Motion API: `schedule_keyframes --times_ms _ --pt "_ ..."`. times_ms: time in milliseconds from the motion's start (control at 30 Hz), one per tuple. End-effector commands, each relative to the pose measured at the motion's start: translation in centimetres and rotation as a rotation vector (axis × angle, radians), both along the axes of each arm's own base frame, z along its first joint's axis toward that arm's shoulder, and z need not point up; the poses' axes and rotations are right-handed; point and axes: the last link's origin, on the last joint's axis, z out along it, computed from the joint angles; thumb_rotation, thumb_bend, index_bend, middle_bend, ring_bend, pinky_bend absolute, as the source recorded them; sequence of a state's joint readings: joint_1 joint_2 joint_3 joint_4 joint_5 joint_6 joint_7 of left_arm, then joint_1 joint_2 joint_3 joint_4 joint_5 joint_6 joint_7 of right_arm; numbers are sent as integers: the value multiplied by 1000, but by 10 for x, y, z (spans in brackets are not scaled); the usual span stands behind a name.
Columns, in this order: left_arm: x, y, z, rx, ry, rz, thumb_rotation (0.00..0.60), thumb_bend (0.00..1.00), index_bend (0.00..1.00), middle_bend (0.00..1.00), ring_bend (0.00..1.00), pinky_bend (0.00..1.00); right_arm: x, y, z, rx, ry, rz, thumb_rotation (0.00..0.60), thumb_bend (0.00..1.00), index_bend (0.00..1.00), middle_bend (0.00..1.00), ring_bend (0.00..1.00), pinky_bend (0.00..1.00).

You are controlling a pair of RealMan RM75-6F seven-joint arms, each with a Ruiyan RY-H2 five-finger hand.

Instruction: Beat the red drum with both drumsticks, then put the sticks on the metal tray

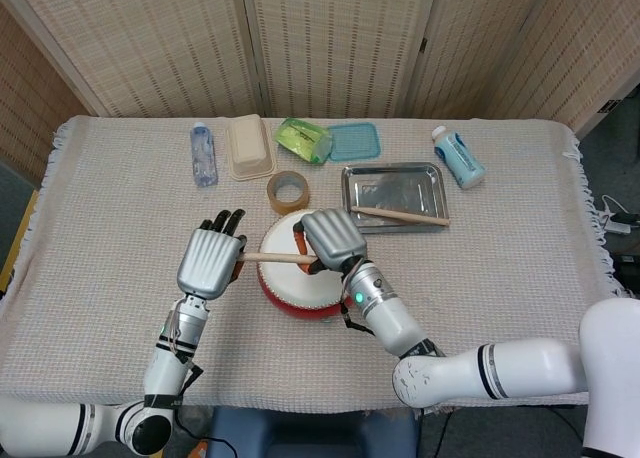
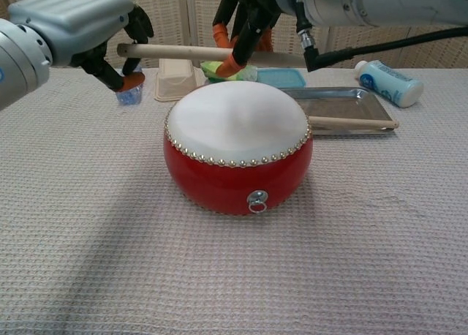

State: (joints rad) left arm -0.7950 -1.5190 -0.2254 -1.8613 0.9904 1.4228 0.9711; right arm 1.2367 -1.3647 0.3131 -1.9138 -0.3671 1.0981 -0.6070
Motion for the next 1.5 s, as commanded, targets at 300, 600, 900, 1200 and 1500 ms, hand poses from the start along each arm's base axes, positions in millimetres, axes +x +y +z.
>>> schedule_keyframes --times_ms 300,600,900,1200,1500 --pt "-21 11 12 23 -7 52 600 399 43 183 192 418 -37 2 32 -22 38 -19 600 227 978 861 725 620" --pt "-59 16 33 31 -128 137 600 390 46 197 192 378 -101 -31 63 -104 62 -111 600 226 978 861 725 620" --pt "-91 2 45 -32 -162 206 600 232 0 0 0 171 -145 -83 33 -88 156 -153 600 226 945 861 705 620" --pt "-115 -13 67 24 -209 204 600 230 0 0 0 161 -167 -119 -10 -88 297 -127 600 222 932 861 690 620" --pt "-141 -29 75 19 -240 257 600 230 0 0 0 163 -188 -139 -36 -121 434 -103 600 220 907 861 655 620"
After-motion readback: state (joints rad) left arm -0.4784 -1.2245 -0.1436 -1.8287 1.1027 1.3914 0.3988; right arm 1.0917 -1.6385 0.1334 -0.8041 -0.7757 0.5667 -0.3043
